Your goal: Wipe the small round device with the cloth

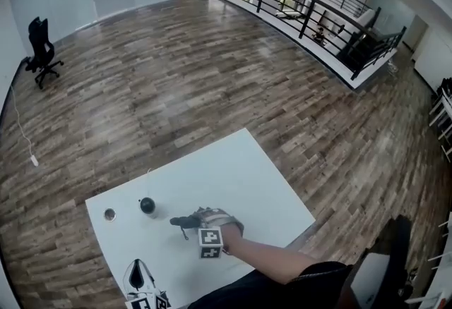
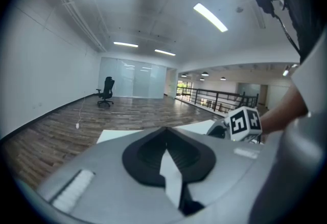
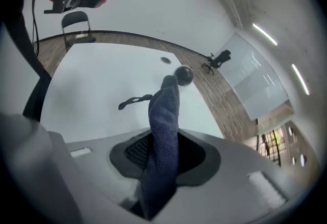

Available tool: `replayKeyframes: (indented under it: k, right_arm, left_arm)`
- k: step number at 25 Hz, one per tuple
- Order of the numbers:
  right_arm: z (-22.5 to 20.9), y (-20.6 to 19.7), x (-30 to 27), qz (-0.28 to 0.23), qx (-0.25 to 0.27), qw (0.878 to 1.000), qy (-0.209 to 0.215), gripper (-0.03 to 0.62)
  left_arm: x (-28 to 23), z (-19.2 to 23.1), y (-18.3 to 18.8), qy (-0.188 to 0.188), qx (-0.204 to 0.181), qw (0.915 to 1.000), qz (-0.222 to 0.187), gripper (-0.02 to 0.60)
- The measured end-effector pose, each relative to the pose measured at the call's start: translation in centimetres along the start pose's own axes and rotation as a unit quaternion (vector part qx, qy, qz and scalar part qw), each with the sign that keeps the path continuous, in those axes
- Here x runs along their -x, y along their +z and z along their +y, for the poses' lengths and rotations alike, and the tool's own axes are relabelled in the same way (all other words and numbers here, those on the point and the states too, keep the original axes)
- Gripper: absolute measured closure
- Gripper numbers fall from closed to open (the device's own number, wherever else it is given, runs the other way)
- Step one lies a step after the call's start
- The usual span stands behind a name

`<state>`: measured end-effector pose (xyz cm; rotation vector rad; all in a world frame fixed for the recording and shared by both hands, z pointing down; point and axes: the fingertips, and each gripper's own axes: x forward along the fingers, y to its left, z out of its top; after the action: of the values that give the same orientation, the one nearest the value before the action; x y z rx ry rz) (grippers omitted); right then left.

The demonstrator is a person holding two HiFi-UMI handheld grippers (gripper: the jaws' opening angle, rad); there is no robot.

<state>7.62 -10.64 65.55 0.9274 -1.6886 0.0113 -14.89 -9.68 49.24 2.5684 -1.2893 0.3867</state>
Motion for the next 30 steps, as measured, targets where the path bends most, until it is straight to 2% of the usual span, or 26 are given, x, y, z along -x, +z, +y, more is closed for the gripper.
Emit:
replayKeyframes:
  k: [5, 8, 14, 17, 19, 22, 25, 27, 28, 30]
  right_arm:
    - [2.2, -10.4, 0.8, 0.085, -0.094, 0.992, 0.022, 0.477]
    - [4.8, -14.2, 0.7, 0.119, -0.139, 0.982, 0.047, 0.477]
    - [7.6, -16.8, -0.5, 0.160, -0.167, 0.971, 0.060, 0.467]
    - [6.7, -16.7, -0.3, 0.172, -0.174, 0.967, 0.069, 0.411]
    - [6.0, -15.8, 0.3, 0.165, -0.180, 0.967, 0.071, 0.344]
    - [3.7, -12.7, 2.0, 0.112, -0.194, 0.973, 0.046, 0.259]
    - [-0.3, -7.2, 5.3, -0.002, -0.213, 0.977, -0.013, 0.256]
    - [-3.0, -3.2, 7.8, -0.086, -0.222, 0.970, -0.052, 0.256]
    - [-4.1, -1.2, 9.0, -0.121, -0.215, 0.966, -0.071, 0.256]
    - [-5.5, 2.7, 11.5, -0.174, -0.164, 0.964, -0.114, 0.256]
  left_arm:
    - [-2.5, -3.2, 1.2, -0.046, -0.013, 0.9988, -0.013, 0.574]
    - [-3.9, -5.0, 1.9, -0.073, -0.022, 0.9969, -0.020, 0.574]
    - [-5.6, -5.5, 2.6, -0.101, -0.052, 0.9929, -0.037, 0.574]
    - [-5.6, -4.9, 3.5, -0.097, -0.053, 0.9930, -0.042, 0.574]
    - [-5.5, -4.6, 3.7, -0.095, -0.054, 0.9933, -0.038, 0.574]
    - [-5.4, -4.3, 3.9, -0.091, -0.055, 0.9937, -0.038, 0.574]
    - [-5.4, -3.9, 4.4, -0.086, -0.052, 0.9940, -0.044, 0.574]
    - [-5.5, -3.6, 4.8, -0.079, -0.048, 0.9945, -0.050, 0.574]
    - [-5.6, -3.4, 5.0, -0.075, -0.047, 0.9947, -0.053, 0.574]
    - [-5.7, -3.0, 5.5, -0.064, -0.049, 0.9950, -0.060, 0.574]
